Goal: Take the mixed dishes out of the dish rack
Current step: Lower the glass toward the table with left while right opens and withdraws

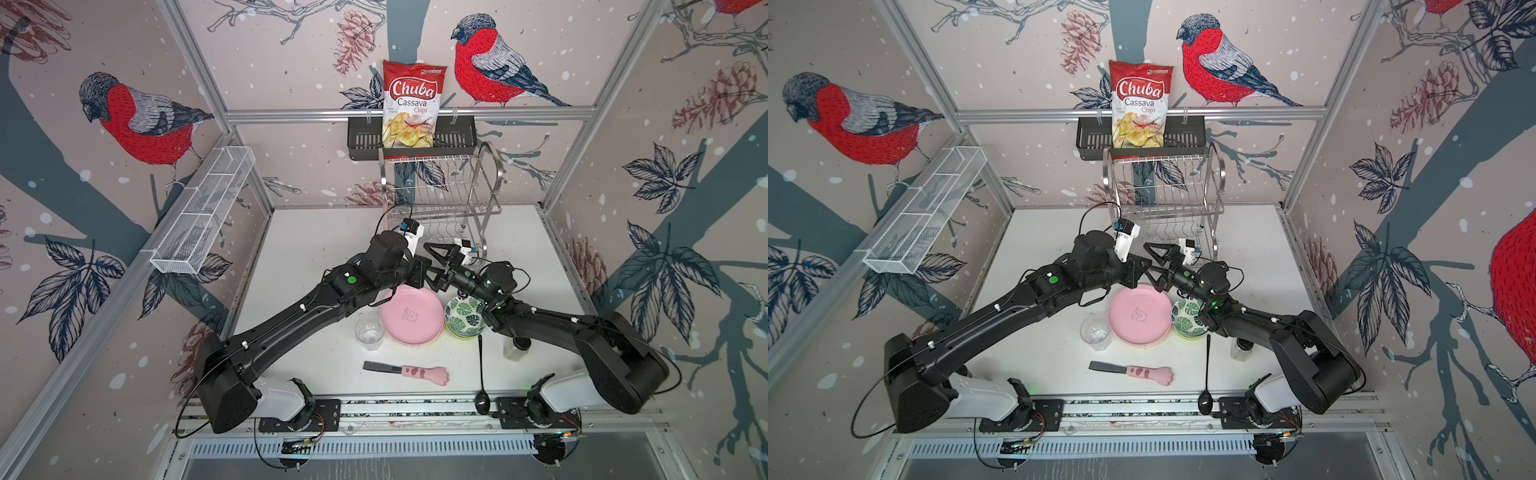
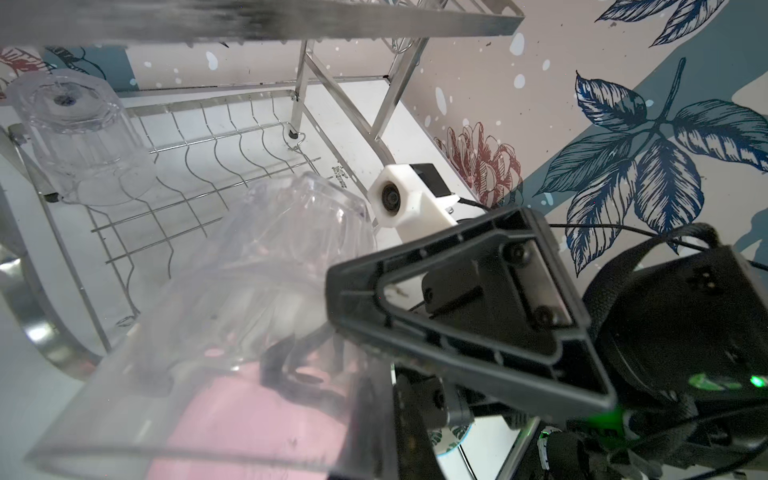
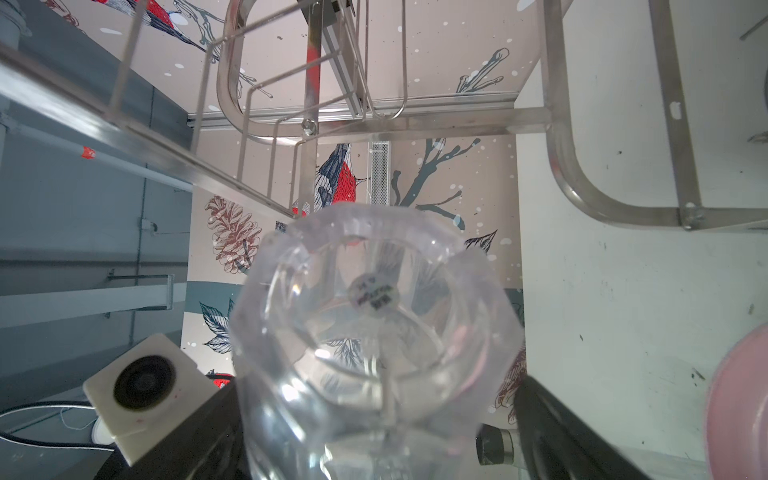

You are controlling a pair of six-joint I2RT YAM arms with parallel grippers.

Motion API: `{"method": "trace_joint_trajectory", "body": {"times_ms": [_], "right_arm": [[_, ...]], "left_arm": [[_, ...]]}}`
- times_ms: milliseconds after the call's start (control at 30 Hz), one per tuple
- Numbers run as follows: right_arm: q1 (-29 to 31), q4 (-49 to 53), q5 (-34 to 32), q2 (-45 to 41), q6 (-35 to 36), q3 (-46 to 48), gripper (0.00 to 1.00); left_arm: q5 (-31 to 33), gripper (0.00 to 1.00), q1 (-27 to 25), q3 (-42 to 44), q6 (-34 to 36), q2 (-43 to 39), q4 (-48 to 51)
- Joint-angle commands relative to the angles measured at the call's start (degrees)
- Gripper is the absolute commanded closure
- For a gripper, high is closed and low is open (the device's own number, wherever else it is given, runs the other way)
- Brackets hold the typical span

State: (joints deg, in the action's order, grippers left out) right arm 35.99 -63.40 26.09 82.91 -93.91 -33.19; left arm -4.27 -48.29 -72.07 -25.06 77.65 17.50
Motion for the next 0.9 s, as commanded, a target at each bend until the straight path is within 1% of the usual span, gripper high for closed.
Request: {"method": "trace_joint_trajectory", "body": {"times_ms": [0,200,267,333,467,600,733,867], "right_arm": [[-0.69,-1.49,0.02,0.45,1.35,0.6,0.01],[-2.05,-1.74,-0.16,0.75,1.27,2.75,0.01],[-2.4,-1.78,-0.22,0.65,1.27,3.36,0.01],[-2.67,-1.76,-0.16,0.67,1.27,3.82,0.01],[-3.25,-1.39,-0.15,0.33,1.49,4.36,0.01],[-3.56,-0.72,-0.23,-0.27,1.96,4.54,0.01],[-3.72,-0.14,-0.41,-1.13,2.4,4.95,0.01],[-4.16,1.17,-0.92,-2.81,2.98,6.17,0.01]], "left_arm": [[0.32,1.0,-0.05,-1.46,1.41,-1.89,3.13],[5.47,1.0,0.84,-2.05,2.14,-5.68,13.35],[5.98,1.0,2.33,-2.1,2.42,-6.76,16.98],[6.03,1.0,4.87,-1.92,2.47,-7.59,20.76],[6.68,1.0,8.72,-1.35,4.23,-8.31,25.97],[8.67,1.0,10.95,-1.47,5.97,-5.03,31.29],[12.42,1.0,11.46,0.67,4.09,-1.72,32.4],[11.2,1.0,11.64,1.26,5.39,2.5,32.2]]}}
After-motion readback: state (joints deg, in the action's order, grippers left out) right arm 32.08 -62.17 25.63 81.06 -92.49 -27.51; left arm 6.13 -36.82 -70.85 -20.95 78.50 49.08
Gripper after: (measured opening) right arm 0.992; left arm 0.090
